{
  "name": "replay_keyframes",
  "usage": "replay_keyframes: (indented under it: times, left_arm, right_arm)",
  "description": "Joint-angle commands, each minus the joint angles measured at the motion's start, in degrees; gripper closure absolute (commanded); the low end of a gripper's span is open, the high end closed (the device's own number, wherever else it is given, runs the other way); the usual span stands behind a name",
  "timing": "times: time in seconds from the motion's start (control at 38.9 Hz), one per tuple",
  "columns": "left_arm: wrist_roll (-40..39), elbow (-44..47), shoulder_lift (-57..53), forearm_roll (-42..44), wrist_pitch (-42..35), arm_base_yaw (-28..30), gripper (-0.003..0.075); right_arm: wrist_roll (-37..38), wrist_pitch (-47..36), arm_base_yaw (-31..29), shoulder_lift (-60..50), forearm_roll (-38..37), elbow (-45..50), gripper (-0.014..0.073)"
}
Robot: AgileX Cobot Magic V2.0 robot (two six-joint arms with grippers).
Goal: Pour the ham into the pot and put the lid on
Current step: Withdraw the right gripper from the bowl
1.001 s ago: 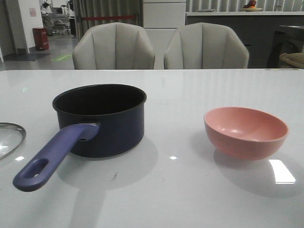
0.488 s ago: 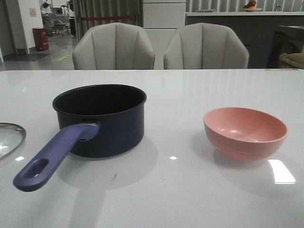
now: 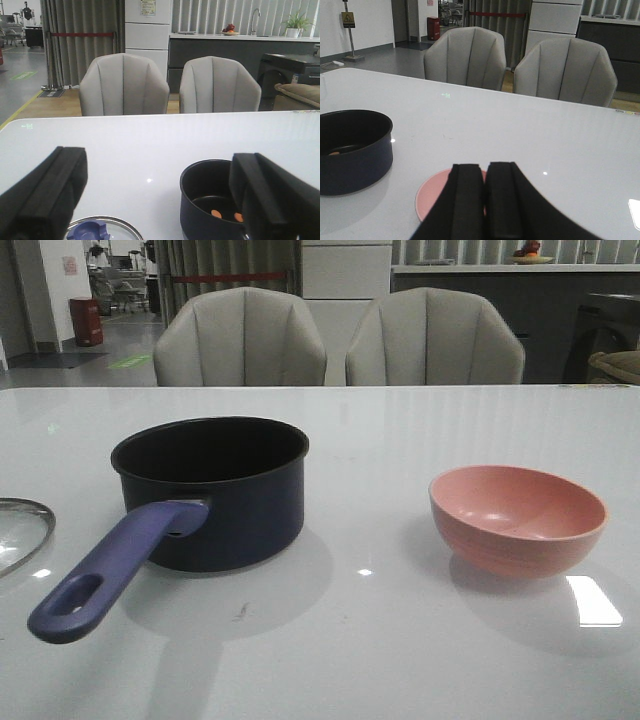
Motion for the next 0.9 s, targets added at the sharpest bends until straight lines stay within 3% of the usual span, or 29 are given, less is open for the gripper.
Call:
replay_keyframes:
  times: [0.0, 0.51, 0.87]
  left_arm:
    - [-0.05, -1.47, 0.46, -0.24, -4.59, -0.5, 0.0103]
    - [-0.05, -1.47, 0.46, -0.24, -4.59, -0.5, 0.0103]
    - [-0.05, -1.47, 0.46, -0.24, -10.43, -0.5, 0.0103]
  right_arm:
    - [-0.53, 1.13, 0.06, 0.31, 1.01, -1.27, 0.0445]
    - [-0.53, 1.13, 0.06, 0.31, 1.01, -1.27, 0.0445]
    - [-0.53, 1.09, 0.06, 0.31, 1.01, -1.27, 0.0445]
